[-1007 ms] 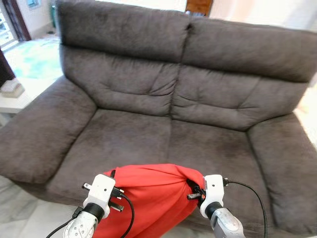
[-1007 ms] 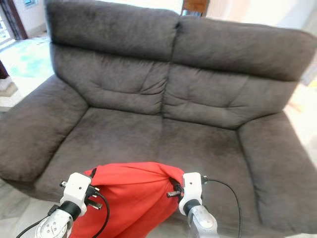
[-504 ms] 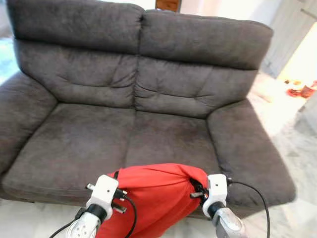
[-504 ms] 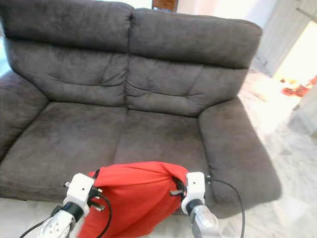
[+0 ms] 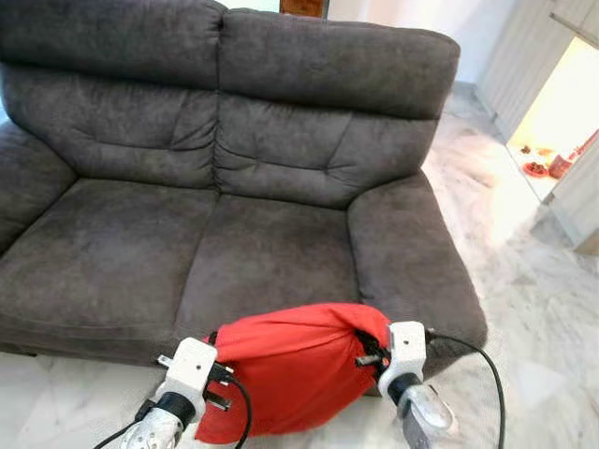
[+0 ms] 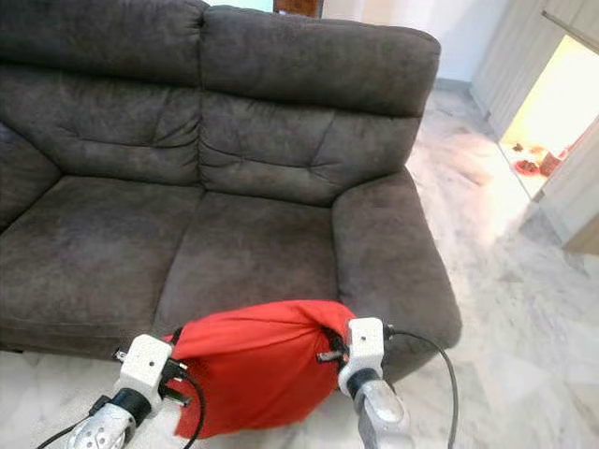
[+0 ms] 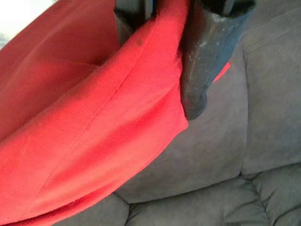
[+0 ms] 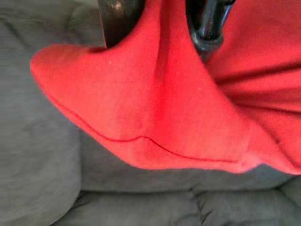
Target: Move the pillow to the sofa from floor
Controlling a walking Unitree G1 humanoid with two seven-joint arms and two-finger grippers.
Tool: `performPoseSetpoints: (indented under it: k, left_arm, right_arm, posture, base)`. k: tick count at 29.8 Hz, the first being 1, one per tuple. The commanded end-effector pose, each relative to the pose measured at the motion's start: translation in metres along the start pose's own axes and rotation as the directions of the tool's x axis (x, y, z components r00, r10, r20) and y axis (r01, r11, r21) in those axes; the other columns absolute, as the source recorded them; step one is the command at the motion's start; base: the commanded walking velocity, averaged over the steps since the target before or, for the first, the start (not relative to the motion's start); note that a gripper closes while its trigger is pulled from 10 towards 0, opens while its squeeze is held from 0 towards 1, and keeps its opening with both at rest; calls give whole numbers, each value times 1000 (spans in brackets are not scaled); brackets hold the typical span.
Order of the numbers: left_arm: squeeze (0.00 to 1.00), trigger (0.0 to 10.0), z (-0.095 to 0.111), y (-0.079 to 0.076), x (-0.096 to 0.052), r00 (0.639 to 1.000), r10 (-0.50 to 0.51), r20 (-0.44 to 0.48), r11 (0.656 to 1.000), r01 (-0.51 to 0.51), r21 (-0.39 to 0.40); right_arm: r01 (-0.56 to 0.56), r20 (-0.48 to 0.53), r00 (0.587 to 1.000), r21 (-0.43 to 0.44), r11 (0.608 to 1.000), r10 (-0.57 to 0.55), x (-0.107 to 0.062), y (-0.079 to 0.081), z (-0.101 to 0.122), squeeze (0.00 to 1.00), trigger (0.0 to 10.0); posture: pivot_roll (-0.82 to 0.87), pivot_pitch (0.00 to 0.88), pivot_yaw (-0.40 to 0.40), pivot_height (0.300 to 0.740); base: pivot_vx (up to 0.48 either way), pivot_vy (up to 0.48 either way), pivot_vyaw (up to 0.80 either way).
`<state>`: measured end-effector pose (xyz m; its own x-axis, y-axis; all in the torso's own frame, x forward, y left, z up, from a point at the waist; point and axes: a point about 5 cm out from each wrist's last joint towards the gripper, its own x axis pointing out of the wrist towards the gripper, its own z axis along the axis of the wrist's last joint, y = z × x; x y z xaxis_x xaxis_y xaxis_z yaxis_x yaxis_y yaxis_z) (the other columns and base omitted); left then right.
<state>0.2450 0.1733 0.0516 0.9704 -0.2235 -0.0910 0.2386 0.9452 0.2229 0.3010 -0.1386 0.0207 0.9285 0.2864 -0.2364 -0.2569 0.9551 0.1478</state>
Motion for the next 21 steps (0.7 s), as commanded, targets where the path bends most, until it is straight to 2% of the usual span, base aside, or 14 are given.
performPoseSetpoints:
  k: [1,5,13,21]
  left_arm:
    - [0,10000,12,29,-5,989,130,75,991,-130,-10]
    - [0,10000,13,30,-5,987,137,81,991,-136,-15]
    - [0,10000,13,33,-6,984,158,77,987,-156,-35]
    - [0,10000,23,48,-13,957,265,119,964,-266,-8]
  right_arm:
    - [164,44,985,45,985,-166,-11,-34,6,0,10000]
    - [157,47,986,48,986,-159,-12,-33,5,0,10000]
    - [148,62,987,43,988,-151,-10,-31,8,0,10000]
    - [122,79,989,16,992,-123,-9,-27,10,0,10000]
  posture:
    - [230,121,-81,740]
    - [231,120,-81,740]
    - [230,119,-83,740]
    - [228,117,-80,740]
  base:
    - [0,0,-500]
    - [0,0,-800]
    - [0,0,0]
    - [0,0,0]
